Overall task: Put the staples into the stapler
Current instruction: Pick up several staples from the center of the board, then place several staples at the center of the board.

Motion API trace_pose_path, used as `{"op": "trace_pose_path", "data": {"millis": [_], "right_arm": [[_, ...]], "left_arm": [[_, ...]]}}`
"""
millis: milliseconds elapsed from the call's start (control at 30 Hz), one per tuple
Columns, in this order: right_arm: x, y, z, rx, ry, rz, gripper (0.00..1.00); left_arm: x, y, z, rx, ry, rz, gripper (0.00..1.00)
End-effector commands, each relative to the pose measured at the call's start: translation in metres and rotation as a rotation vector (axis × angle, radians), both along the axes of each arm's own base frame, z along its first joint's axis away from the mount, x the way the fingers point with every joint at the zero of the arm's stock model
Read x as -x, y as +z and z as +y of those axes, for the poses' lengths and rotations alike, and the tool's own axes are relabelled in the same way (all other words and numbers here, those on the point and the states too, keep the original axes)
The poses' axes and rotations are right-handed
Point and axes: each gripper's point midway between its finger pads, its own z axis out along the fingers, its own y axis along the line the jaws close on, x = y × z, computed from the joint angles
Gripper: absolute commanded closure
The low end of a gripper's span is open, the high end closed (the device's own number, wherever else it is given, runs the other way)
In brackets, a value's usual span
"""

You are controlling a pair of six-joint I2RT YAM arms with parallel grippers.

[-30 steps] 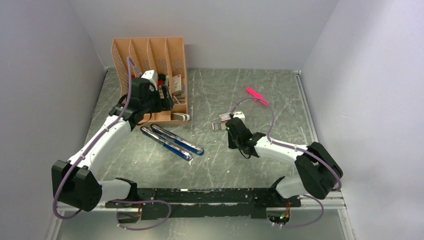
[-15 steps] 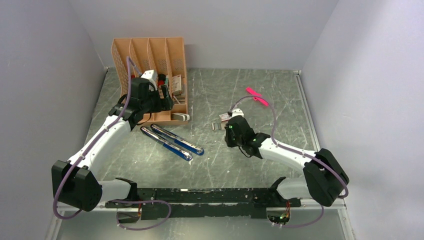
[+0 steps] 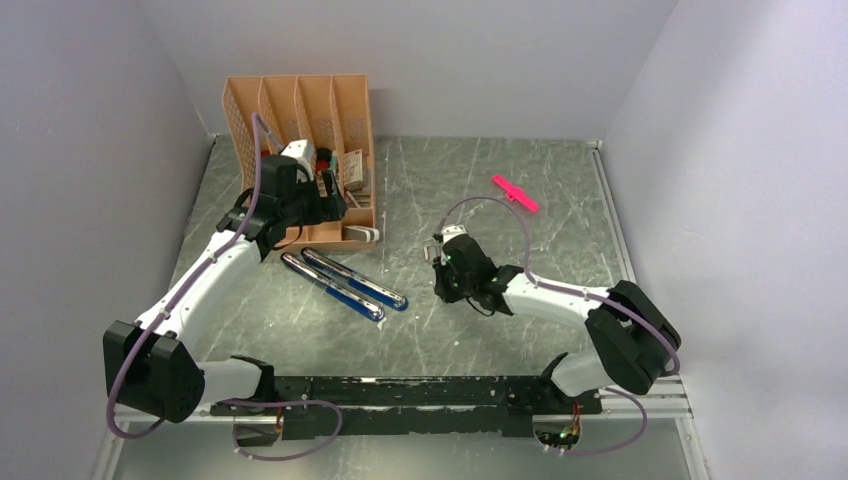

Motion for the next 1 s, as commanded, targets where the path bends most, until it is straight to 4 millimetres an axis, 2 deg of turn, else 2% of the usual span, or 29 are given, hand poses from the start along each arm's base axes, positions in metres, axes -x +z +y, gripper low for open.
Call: {"op": "trace_pose_path", "data": {"millis": [0, 200, 400, 867, 967], "right_arm": [[0.002, 0.009, 0.024, -0.087, 0.081, 0.003, 0.87], [0.017, -0.006, 0.04, -0.147, 0.144, 0.089, 0.87], [0.027, -0.012, 0.049, -0.193, 0.189, 0.134, 0.87], [0.017, -0.026, 0.031, -0.096, 0.085, 0.133, 0.81], [0.015, -0.027, 0.026, -0.075, 0.063, 0.128, 0.77]], "left_arm": [[-0.006, 0.013, -0.002, 0.025, -0.014, -0.038, 0.16], [-0.005, 0.013, -0.001, 0.023, -0.013, -0.037, 0.16], [-0.006, 0.012, -0.001, 0.021, -0.011, -0.035, 0.16], [-0.005, 0.012, -0.001, 0.022, -0.015, -0.035, 0.16], [-0.005, 0.012, -0.002, 0.022, -0.016, -0.034, 0.16]]}}
